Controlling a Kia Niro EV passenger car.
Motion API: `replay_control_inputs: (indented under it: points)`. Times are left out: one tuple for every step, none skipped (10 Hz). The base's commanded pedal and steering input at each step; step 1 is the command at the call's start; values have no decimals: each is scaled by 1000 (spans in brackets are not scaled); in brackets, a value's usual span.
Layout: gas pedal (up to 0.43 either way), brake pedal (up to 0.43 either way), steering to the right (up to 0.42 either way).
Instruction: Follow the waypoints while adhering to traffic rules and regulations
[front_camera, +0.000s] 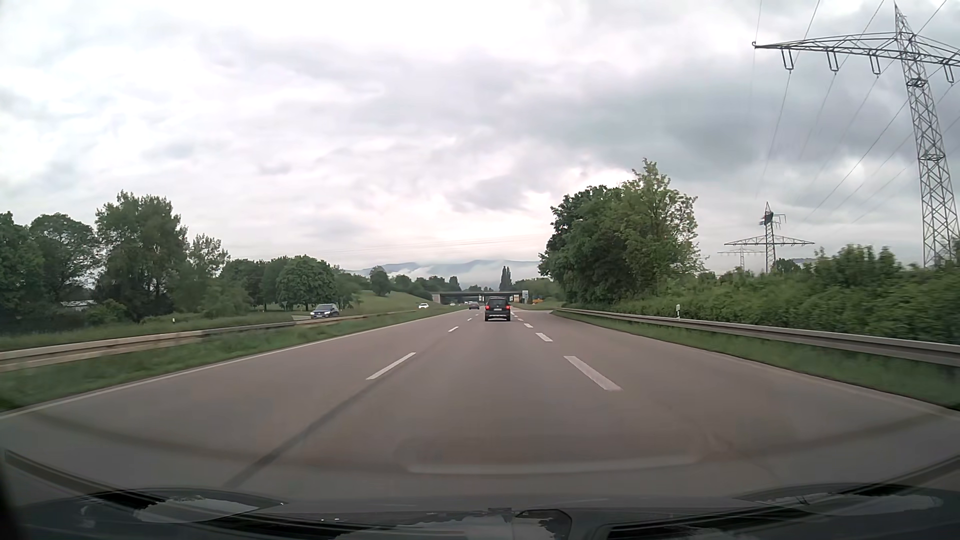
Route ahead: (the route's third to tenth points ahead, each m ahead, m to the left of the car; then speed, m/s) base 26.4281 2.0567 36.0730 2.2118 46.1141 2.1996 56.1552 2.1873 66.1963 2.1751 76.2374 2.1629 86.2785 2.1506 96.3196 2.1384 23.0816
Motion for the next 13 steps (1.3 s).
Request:
replay_control_inputs:
  points:
    - [138, 0, 0]
    - [138, 0, 0]
    - [138, 0, 0]
    - [138, 0, 0]
    - [138, 0, 0]
    - [138, 0, 0]
    - [138, 0, 0]
    - [138, 0, 0]
    - [138, 0, 0]
    - [138, 0, 0]
    - [130, 0, 0]
    - [130, 0, 0]
    - [130, 0, 0]
